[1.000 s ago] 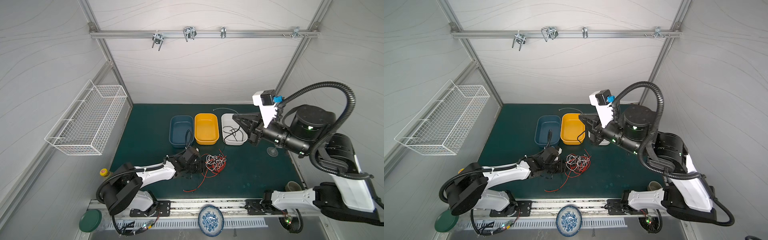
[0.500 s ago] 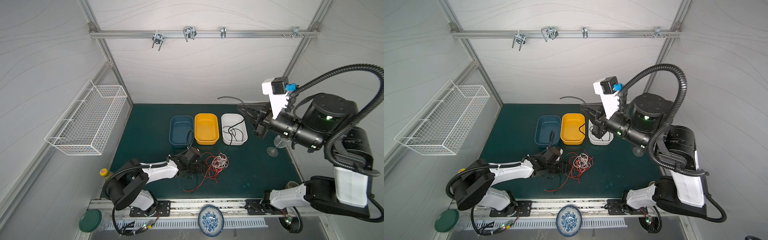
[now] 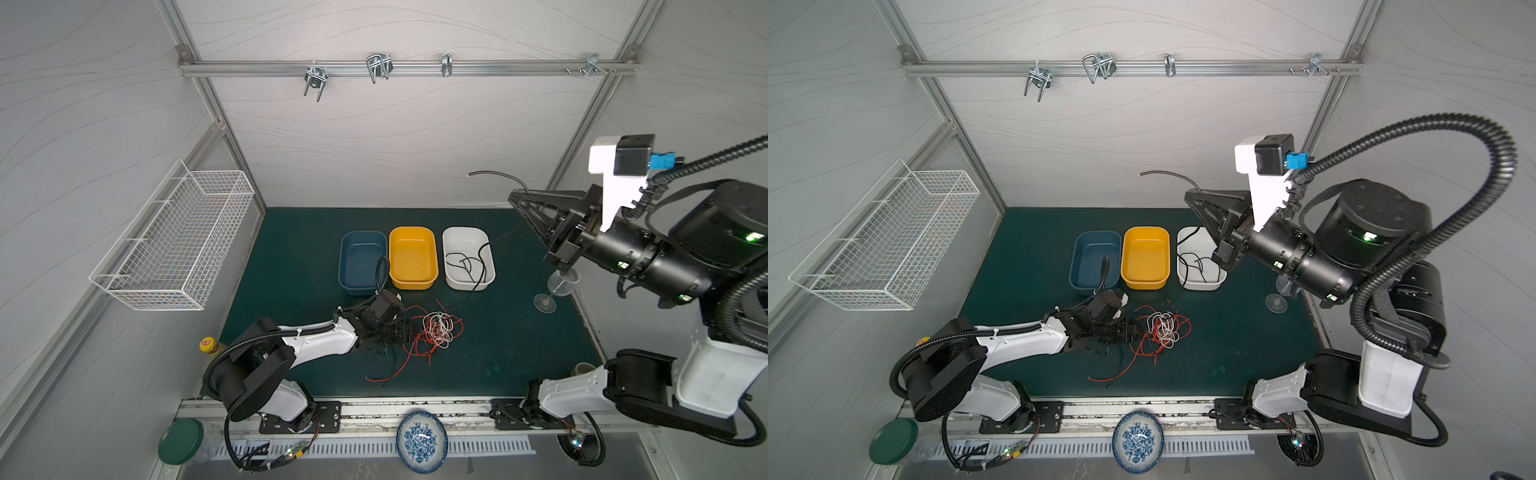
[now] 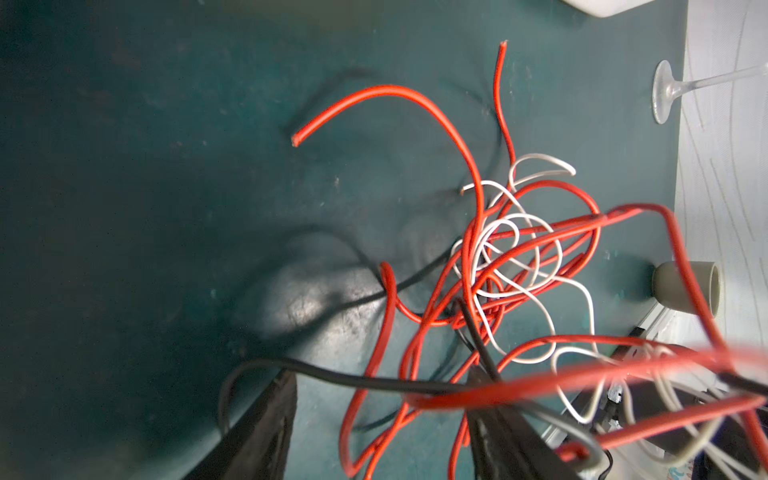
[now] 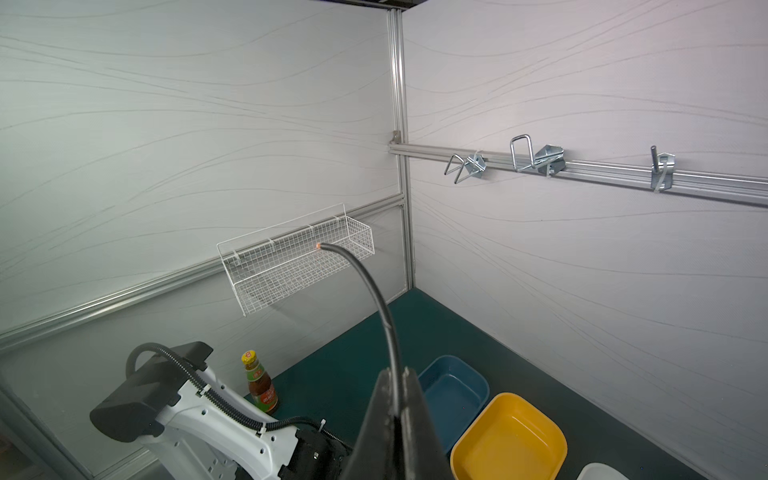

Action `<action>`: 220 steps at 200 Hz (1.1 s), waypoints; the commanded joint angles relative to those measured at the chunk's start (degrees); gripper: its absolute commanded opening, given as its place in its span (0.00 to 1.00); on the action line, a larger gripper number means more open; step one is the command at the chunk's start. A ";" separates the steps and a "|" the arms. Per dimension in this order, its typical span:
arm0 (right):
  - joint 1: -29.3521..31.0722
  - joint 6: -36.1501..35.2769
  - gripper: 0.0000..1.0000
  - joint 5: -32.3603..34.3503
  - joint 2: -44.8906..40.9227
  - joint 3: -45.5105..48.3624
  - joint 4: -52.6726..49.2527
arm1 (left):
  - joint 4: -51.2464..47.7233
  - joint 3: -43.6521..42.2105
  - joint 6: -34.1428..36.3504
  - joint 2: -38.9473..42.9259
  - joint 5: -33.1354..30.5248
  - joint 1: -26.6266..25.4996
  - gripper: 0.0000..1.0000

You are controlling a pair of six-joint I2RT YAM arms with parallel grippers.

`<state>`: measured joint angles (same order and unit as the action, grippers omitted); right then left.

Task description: Untangle the cables

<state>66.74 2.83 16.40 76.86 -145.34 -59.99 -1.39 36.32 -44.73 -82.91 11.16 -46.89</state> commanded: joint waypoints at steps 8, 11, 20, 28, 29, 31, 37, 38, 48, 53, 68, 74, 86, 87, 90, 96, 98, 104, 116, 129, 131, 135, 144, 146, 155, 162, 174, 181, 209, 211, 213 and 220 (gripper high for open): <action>0.41 -2.49 0.00 0.54 0.53 -2.49 -1.25 | -0.96 2.54 1.34 1.21 -0.48 0.47 0.66; 0.41 -2.41 0.00 0.62 0.57 -2.35 -1.61 | -0.98 2.61 1.38 1.34 -0.52 0.42 0.66; 0.41 -2.26 0.00 0.81 0.27 -1.28 -1.97 | -1.37 2.66 1.52 2.16 -0.56 0.49 0.66; 0.41 -2.26 0.00 1.23 -0.40 0.27 -1.50 | -2.08 2.88 1.64 2.99 -0.84 0.48 0.65; 0.41 -2.28 0.00 1.25 -0.44 0.47 -1.43 | -2.19 2.88 1.70 3.14 -0.86 0.48 0.65; 0.41 -2.28 0.00 1.37 -0.76 0.91 -1.27 | -2.28 2.99 1.74 3.42 -0.85 0.49 0.66; 0.41 -2.38 0.00 1.64 -1.40 2.20 -0.74 | -2.81 3.18 1.99 4.32 -0.86 0.49 0.65; 0.41 -2.38 0.00 1.72 -1.47 2.45 -0.66 | -2.91 3.25 2.05 4.55 -0.82 0.49 0.66; 0.41 -2.37 0.00 1.58 -2.19 4.31 -0.21 | -3.65 3.43 2.39 6.70 -1.05 0.45 0.66; 0.41 -2.23 0.00 1.34 -2.40 5.24 -0.37 | -3.75 3.63 2.68 8.03 -0.99 0.44 0.66; 0.40 -1.62 0.00 0.71 -3.15 8.45 -0.36 | -3.82 4.26 4.38 12.11 -0.50 0.44 0.67; 0.32 -1.34 0.00 0.35 -3.57 10.04 -0.08 | -3.93 4.65 5.28 13.68 -0.30 0.50 0.68; 0.17 -0.78 0.00 -0.50 -4.32 13.36 0.75 | -4.07 5.60 7.61 16.54 0.48 0.49 0.69; 0.16 -0.75 0.00 -0.59 -4.33 13.61 0.79 | -4.06 5.69 7.85 16.73 0.51 0.49 0.69; -0.02 -0.58 0.00 -0.95 -4.47 14.28 1.01 | -4.14 5.88 8.53 17.40 0.59 0.53 0.69; -0.54 -0.05 0.00 -1.87 -4.70 15.48 1.18 | -4.39 6.40 9.60 18.47 0.77 0.47 0.69; -0.82 0.04 0.00 -2.29 -4.70 15.78 1.18 | -4.45 6.58 9.93 18.86 0.83 0.53 0.70; -2.00 0.83 0.00 -3.85 -4.76 16.55 1.10 | -4.43 6.97 10.97 19.90 1.59 0.49 0.70; -5.87 2.92 0.00 -8.79 -4.81 18.13 1.16 | -3.79 7.73 13.31 21.68 3.45 0.49 0.70; -11.29 5.93 0.00 -16.23 -5.22 20.77 2.35 | -1.96 7.89 14.07 23.21 5.87 0.48 0.71; -12.05 6.30 0.00 -17.39 -5.23 21.14 2.47 | -1.71 7.89 14.17 23.40 6.24 0.49 0.71; -13.30 6.94 0.00 -19.34 -5.40 21.88 3.04 | -0.90 7.89 14.27 23.69 7.03 0.44 0.72; -16.00 8.44 0.00 -23.45 -5.58 23.22 4.11 | 0.42 7.89 14.56 23.85 9.08 0.44 0.72; -16.50 8.69 0.00 -24.27 -5.62 23.49 4.31 | 0.73 7.89 14.62 23.83 9.46 0.34 0.72; -18.37 9.90 0.00 -27.26 -5.67 24.32 5.19 | 1.48 8.00 14.76 23.47 11.47 0.24 0.72; -19.24 10.44 0.00 -29.36 -5.51 24.73 5.61 | 2.19 8.07 14.93 23.18 12.92 -0.04 0.72; -20.13 11.13 0.00 -31.82 -4.91 25.19 5.74 | 3.15 8.20 15.58 22.84 15.01 -0.60 0.72; -20.42 11.39 0.00 -32.99 -4.50 25.57 5.72 | 3.56 8.31 15.89 22.76 16.11 -0.91 0.73; -21.57 12.77 0.00 -37.46 -3.91 27.58 6.96 | 3.49 9.40 17.15 22.15 18.15 -1.21 0.74; -21.68 12.85 0.00 -37.77 -3.91 27.70 7.11 | 3.36 9.59 17.27 22.11 18.32 -1.21 0.74; -21.81 13.04 0.00 -38.07 -3.95 27.97 7.33 | 3.33 9.68 17.36 22.03 18.60 -1.19 0.74; -22.32 13.59 0.00 -39.33 -4.10 28.50 7.90 | 3.32 10.04 17.48 21.76 19.27 -1.21 0.74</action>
<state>45.82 13.87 -15.44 72.60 -118.26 -55.33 -1.10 42.44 -29.74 -60.34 26.00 -47.81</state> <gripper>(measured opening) 0.058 0.741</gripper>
